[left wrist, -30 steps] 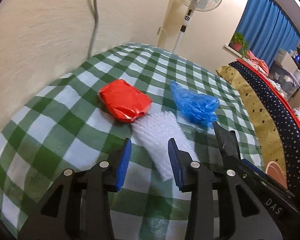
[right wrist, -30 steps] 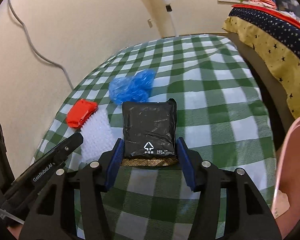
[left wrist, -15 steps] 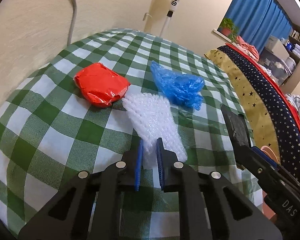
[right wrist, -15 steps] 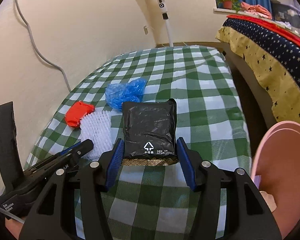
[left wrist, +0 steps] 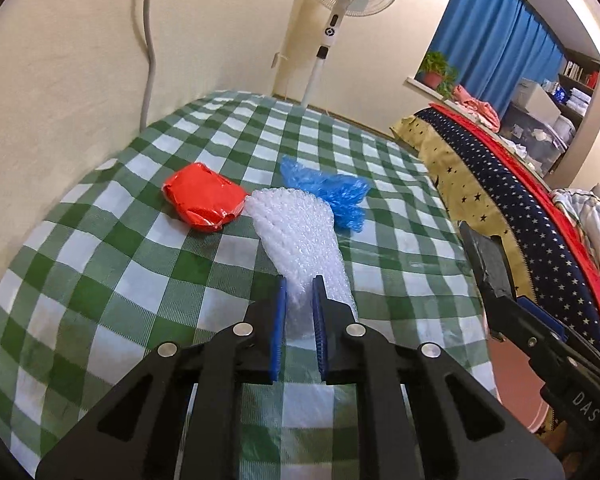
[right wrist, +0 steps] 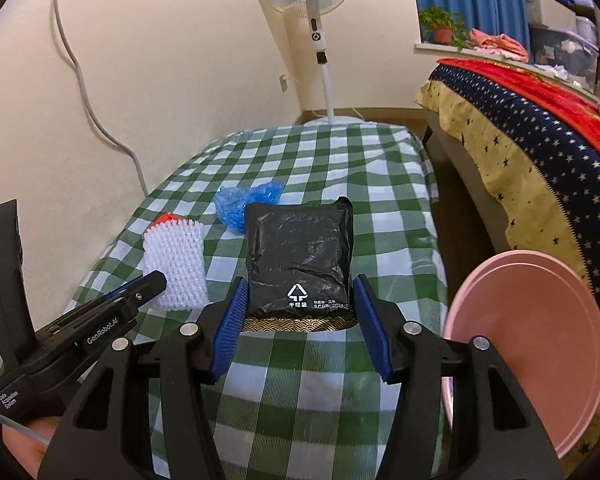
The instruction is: Collect trash
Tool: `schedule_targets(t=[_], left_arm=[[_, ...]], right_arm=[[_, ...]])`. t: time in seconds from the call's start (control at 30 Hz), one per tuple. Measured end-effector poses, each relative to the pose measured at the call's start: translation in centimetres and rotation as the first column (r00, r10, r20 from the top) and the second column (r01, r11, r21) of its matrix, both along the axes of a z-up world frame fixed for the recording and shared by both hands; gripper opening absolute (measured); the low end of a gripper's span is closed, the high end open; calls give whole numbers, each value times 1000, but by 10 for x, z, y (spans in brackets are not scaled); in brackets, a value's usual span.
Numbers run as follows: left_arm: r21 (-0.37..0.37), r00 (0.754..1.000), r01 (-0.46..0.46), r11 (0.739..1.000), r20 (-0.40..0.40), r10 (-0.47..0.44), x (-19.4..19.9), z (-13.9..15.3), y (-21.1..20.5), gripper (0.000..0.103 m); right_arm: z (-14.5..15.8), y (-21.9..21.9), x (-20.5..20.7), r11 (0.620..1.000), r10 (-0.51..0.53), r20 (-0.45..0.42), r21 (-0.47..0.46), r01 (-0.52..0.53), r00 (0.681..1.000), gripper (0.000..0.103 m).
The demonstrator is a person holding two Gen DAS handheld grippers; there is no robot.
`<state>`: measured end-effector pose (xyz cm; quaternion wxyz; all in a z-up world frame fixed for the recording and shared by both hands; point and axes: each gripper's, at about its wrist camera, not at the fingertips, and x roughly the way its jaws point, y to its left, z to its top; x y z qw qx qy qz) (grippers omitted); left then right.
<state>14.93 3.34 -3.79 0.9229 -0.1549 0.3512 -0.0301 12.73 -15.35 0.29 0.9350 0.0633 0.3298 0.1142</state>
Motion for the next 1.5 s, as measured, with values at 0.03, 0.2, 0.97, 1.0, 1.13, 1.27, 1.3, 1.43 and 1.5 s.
schedule_targets(t=[0.03, 0.2, 0.97, 1.0, 1.13, 1.27, 1.3, 1.43, 1.5], left_arm=[[1, 1000, 4, 1000, 6, -4, -3, 2, -1, 13], [4, 999, 21, 1000, 30, -21, -19, 13, -4, 13], [70, 990, 85, 994, 106, -93, -63, 47, -26, 13], [73, 990, 87, 994, 109, -95, -64, 48, -27, 13], [77, 989, 93, 993, 112, -101, -66, 49, -32, 13], [84, 987, 104, 991, 116, -113, -66, 49, -37, 13], [86, 986, 108, 990, 117, -118, -65, 49, -39, 13], [88, 984, 122, 989, 122, -132, -63, 49, -46, 13], [90, 982, 131, 987, 126, -142, -62, 48, -51, 13]], right_arm=[[3, 0, -4, 1000, -1, 6, -3, 1, 1000, 54], [15, -5, -21, 1000, -8, 32, -17, 9, 999, 54], [57, -42, -76, 996, -83, 125, -19, 86, 989, 54], [58, -43, -77, 996, -86, 127, -18, 89, 988, 54], [60, -50, -81, 994, -102, 134, -13, 105, 986, 54], [62, -59, -83, 992, -123, 140, -5, 125, 982, 54], [62, -60, -83, 992, -127, 142, -4, 129, 982, 54], [63, -70, -83, 988, -154, 144, -1, 156, 978, 54], [63, -76, -83, 985, -172, 143, 4, 173, 975, 54]])
